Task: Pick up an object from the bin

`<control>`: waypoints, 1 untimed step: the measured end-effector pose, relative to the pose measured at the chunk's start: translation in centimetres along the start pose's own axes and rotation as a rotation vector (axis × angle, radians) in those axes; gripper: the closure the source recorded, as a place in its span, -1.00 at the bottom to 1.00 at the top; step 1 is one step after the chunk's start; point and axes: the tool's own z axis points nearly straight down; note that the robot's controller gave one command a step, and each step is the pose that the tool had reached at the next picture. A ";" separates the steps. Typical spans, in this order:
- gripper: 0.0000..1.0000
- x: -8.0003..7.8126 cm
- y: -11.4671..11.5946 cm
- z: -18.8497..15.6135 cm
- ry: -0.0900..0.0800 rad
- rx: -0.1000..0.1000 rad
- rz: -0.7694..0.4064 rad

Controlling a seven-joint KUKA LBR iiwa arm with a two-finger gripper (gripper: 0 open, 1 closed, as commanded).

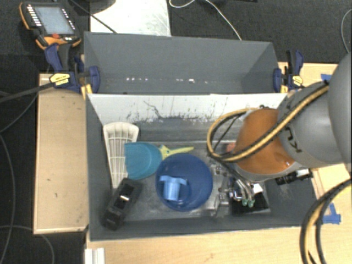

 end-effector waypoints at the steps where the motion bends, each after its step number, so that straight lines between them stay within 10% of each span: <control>1: -1.00 0.4 -0.7 -8.7 0.006 0.000 -0.110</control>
Offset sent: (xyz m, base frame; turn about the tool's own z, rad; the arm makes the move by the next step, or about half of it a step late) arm 0.0661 0.0688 -0.0008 0.3241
